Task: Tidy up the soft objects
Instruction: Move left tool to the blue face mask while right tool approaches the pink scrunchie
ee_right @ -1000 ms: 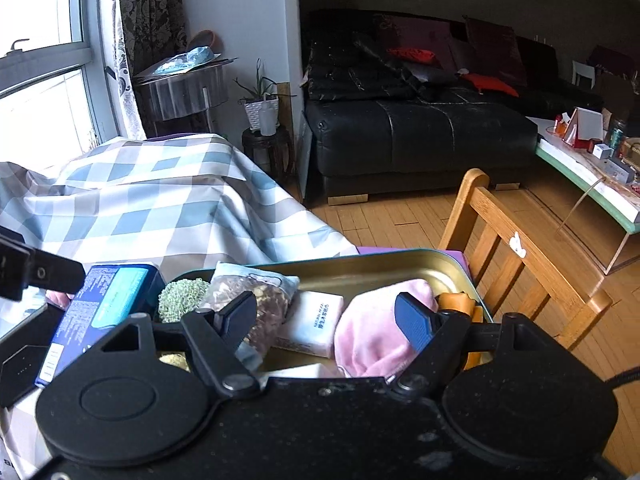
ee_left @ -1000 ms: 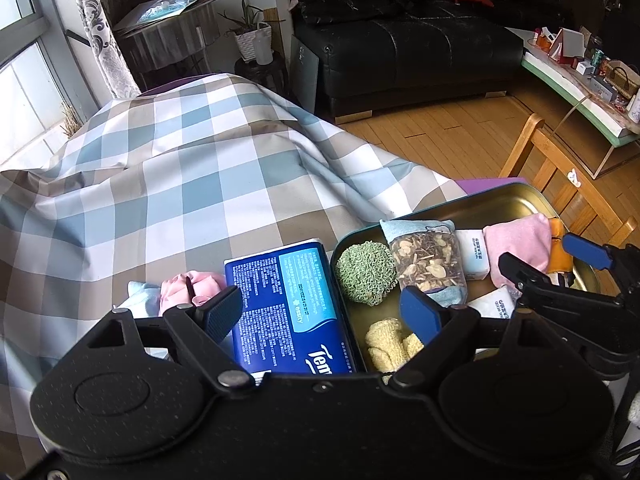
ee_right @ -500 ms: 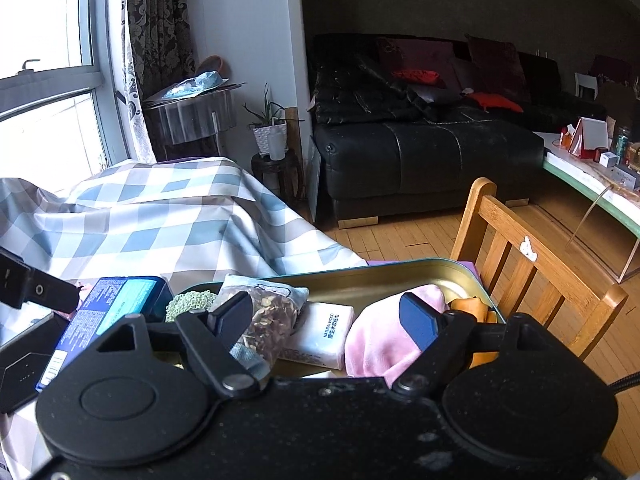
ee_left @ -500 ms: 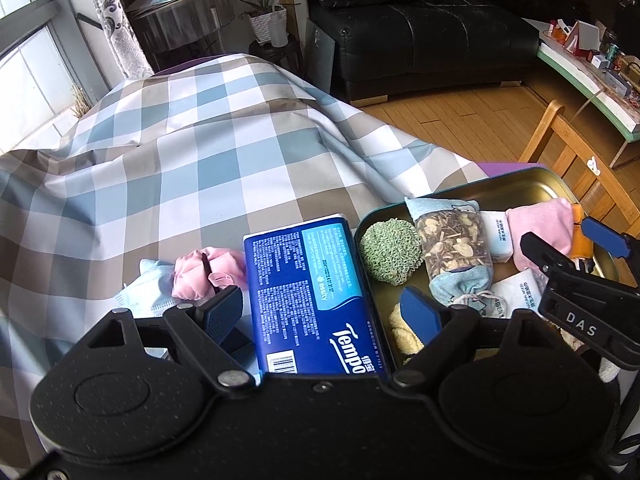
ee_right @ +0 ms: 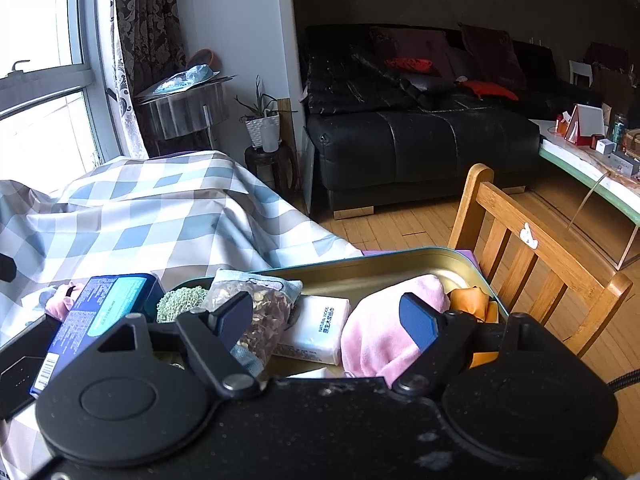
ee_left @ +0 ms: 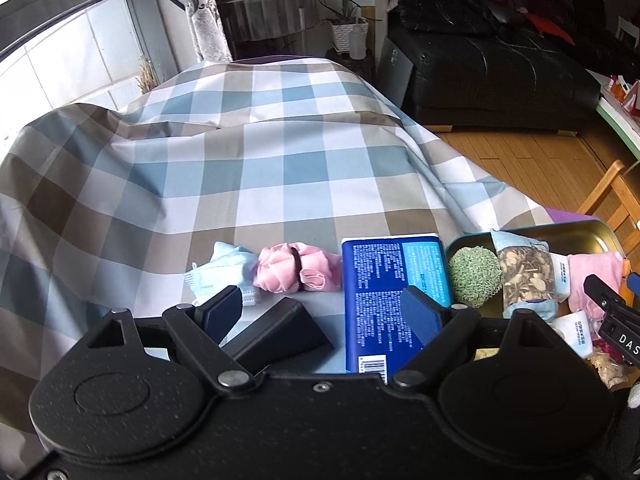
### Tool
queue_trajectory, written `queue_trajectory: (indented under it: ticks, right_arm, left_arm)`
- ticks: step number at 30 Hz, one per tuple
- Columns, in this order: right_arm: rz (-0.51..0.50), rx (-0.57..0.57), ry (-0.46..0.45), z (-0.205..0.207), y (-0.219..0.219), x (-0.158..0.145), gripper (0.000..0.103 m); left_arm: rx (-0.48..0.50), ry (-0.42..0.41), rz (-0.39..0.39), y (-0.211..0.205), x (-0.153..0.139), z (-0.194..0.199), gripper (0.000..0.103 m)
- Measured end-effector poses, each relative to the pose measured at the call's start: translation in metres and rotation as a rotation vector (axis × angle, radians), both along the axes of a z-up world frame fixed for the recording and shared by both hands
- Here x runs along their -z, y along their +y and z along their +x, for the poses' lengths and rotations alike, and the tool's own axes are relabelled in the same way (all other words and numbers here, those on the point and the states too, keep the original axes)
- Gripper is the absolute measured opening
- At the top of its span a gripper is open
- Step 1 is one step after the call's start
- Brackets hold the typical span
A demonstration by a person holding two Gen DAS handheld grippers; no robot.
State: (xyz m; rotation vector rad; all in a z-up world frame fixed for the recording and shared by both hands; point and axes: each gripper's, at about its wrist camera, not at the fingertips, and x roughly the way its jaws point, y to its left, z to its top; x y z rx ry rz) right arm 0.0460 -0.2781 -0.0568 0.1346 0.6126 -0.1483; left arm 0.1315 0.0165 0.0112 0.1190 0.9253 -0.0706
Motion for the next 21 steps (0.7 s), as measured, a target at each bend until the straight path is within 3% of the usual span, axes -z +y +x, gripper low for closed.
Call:
queue_trajectory:
  ticks: [4, 12, 18, 21]
  right_arm:
    - [-0.033, 0.000, 0.015, 0.002, 0.005, -0.001, 0.080]
    - [-0.145, -0.006, 0.069, 0.009, 0.024, -0.004, 0.082]
    - [-0.328, -0.066, 0.067, 0.006, 0.063, -0.010, 0.085]
    - [-0.319, -0.126, 0.053, 0.006, 0.084, -0.017, 0.089]
  left_arm:
    - [-0.042, -0.028, -0.018, 0.018, -0.005, -0.002, 0.083]
    - [-0.240, -0.080, -0.045, 0.081, -0.006, -0.008, 0.089]
    - [-0.373, -0.034, -0.047, 0.124, 0.010, -0.011, 0.090]
    - [-0.381, -0.015, -0.069, 0.135, 0.019, -0.012, 0.090]
